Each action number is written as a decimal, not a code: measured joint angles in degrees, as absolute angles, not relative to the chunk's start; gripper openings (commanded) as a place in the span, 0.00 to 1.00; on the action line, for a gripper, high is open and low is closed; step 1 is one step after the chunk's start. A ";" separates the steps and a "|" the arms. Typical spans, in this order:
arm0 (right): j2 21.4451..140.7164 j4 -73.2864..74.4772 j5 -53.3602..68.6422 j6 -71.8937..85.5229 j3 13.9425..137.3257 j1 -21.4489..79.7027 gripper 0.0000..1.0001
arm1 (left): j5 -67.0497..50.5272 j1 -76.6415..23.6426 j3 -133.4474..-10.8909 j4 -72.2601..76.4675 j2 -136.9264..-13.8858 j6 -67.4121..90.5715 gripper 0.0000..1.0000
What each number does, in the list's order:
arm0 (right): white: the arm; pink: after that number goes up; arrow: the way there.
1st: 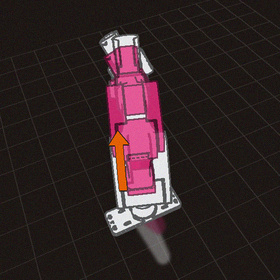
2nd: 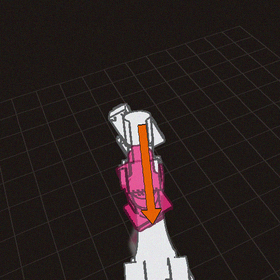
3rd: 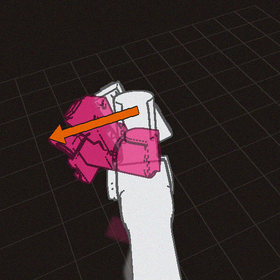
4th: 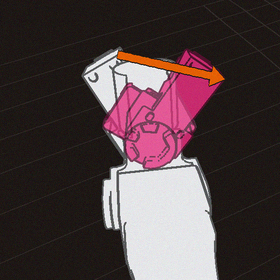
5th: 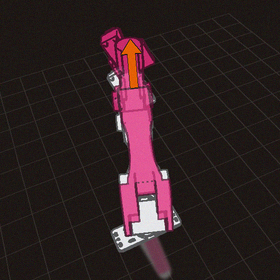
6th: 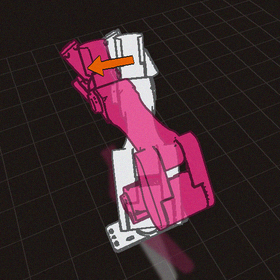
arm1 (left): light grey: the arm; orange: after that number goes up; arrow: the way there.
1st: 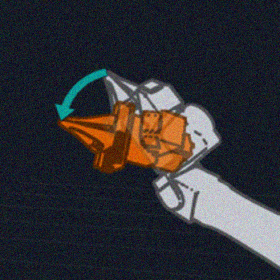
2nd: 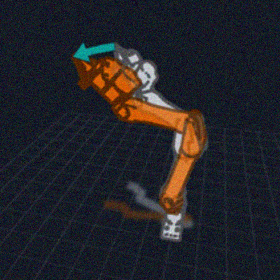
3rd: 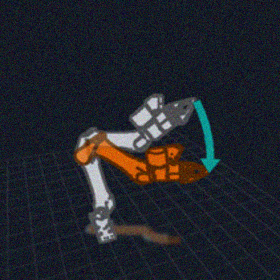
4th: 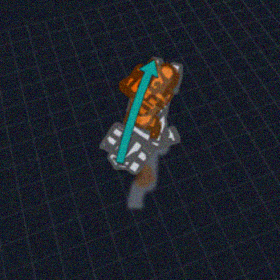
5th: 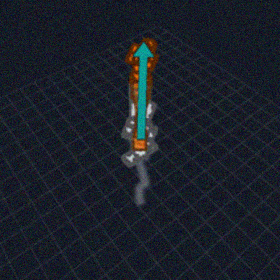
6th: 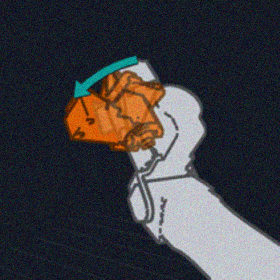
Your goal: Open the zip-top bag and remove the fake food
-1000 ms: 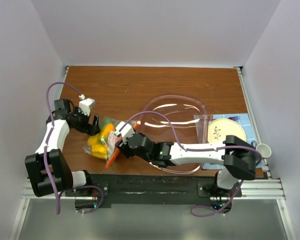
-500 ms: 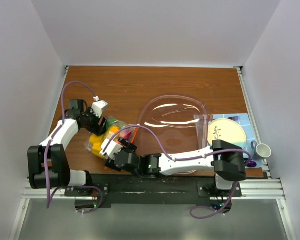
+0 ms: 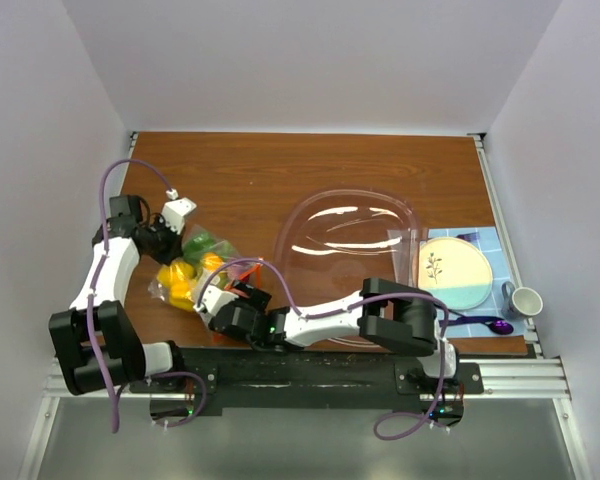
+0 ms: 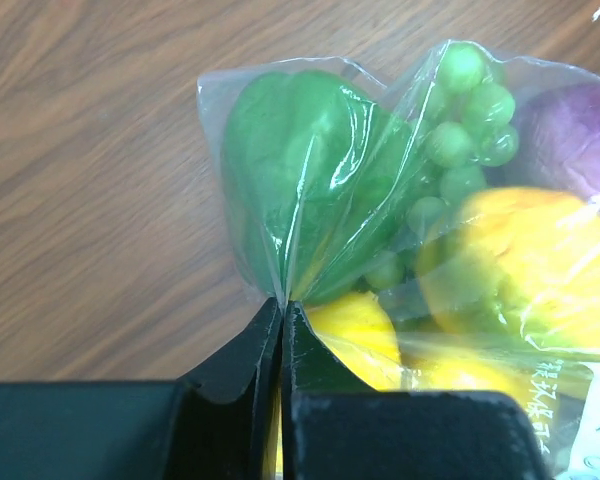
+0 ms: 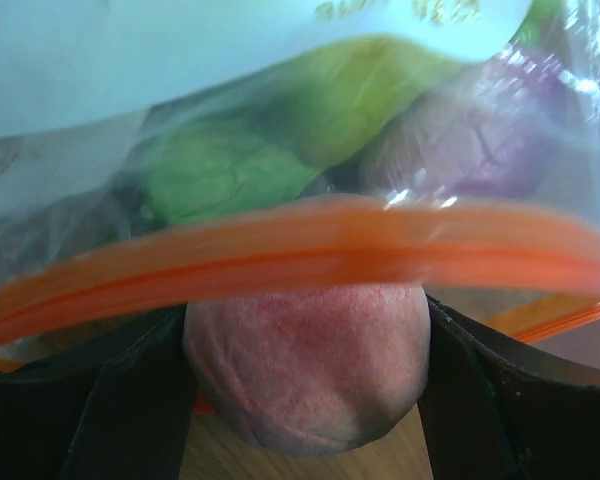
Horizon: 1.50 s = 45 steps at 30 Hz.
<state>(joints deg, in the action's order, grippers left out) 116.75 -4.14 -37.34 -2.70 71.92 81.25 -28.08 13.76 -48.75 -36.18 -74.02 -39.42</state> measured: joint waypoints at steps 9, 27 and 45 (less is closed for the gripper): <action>115.20 -6.61 -33.17 -3.27 72.47 81.25 0.23 | -27.57 15.09 -50.41 -36.82 -75.57 -40.16 0.00; 84.68 -5.34 -29.41 7.09 56.18 80.93 0.00 | -21.21 16.88 -50.74 -29.43 -81.62 -38.11 0.00; 86.91 16.64 -37.54 19.27 56.93 55.35 0.99 | -22.06 16.88 -51.07 -31.29 -80.14 -37.10 0.00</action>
<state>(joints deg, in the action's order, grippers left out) 86.91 16.64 -37.54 19.27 56.93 55.35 -22.06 16.88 -51.07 -31.29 -80.14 -37.10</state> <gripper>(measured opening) 0.918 0.017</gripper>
